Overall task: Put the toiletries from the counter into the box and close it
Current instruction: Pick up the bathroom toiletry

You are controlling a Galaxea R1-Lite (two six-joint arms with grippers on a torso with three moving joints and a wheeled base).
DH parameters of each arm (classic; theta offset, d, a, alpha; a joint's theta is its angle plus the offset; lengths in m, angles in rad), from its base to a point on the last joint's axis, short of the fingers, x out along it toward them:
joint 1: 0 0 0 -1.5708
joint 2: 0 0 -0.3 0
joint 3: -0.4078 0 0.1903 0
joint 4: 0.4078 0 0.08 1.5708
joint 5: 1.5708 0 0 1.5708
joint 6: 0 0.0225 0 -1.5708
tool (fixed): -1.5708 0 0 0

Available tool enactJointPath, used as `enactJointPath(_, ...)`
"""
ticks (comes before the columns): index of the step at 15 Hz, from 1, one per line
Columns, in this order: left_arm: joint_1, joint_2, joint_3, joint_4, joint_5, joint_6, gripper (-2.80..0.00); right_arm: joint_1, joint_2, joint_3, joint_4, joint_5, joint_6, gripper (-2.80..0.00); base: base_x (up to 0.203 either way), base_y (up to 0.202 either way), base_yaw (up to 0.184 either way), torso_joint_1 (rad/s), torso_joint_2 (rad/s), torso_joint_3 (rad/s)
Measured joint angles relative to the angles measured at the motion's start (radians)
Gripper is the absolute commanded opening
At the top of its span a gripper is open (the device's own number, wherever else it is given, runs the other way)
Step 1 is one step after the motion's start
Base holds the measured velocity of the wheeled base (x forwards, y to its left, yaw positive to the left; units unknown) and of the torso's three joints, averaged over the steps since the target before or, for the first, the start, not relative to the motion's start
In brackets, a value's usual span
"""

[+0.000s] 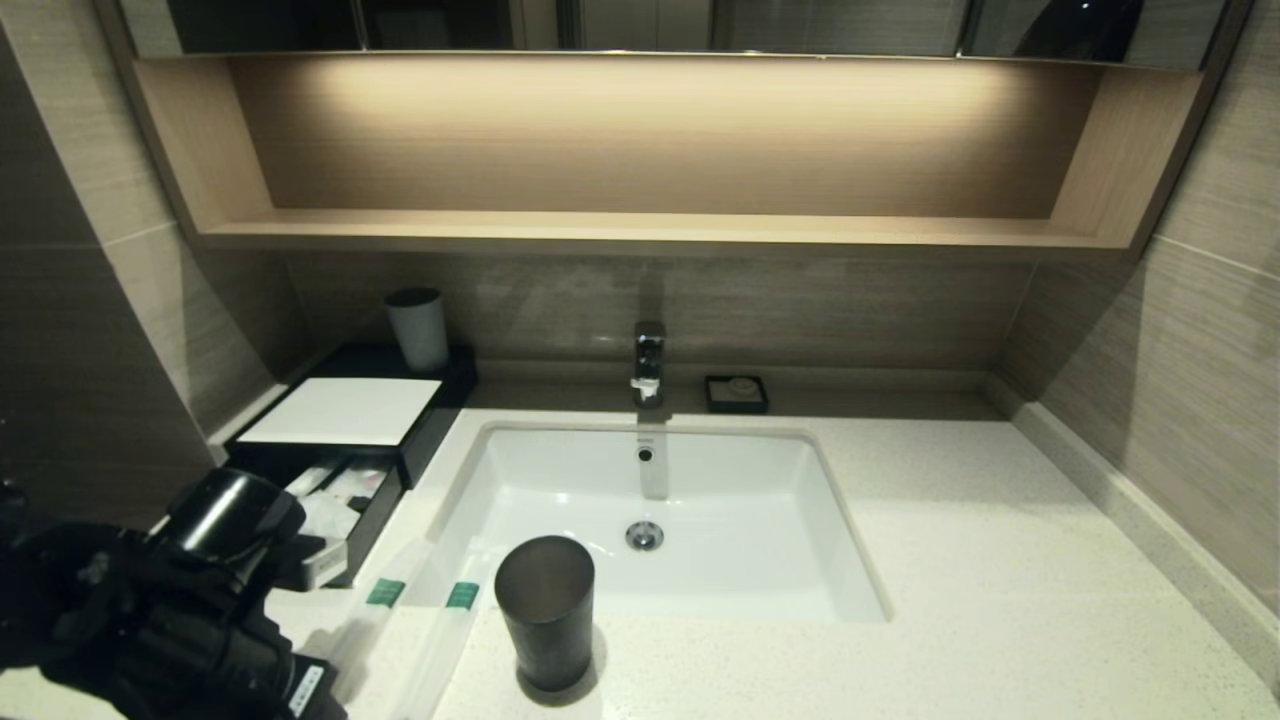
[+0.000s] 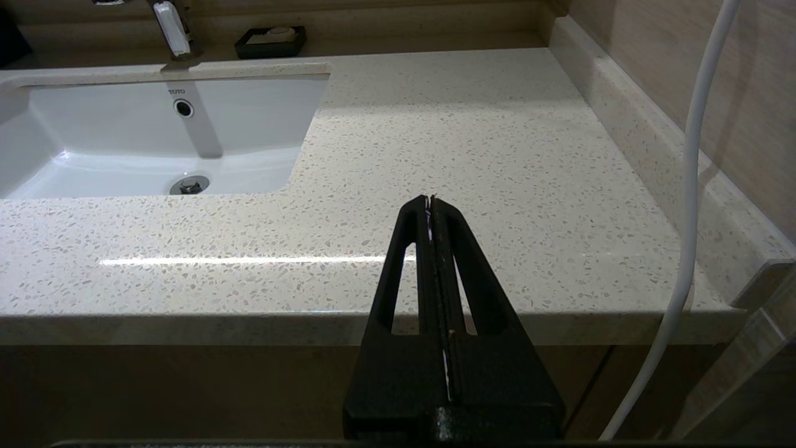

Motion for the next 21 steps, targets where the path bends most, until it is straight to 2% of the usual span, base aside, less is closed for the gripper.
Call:
enactJointPath(13, 0.002, -0.094, -0.035, 0.026, 0.01, -0.005, -2.8, 0.0, 0.0, 0.0, 0.0, 0.0, 0.0, -2.8, 0.0, 0.0, 0.0, 0.0, 0.0, 0.0)
enactJointPath(21, 0.036, -0.205, -0.242, 0.234, 0.019, -0.036, -2.8, 0.0, 0.0, 0.0, 0.0, 0.0, 0.0, -2.8, 0.0, 0.0, 0.0, 0.0, 0.0, 0.0)
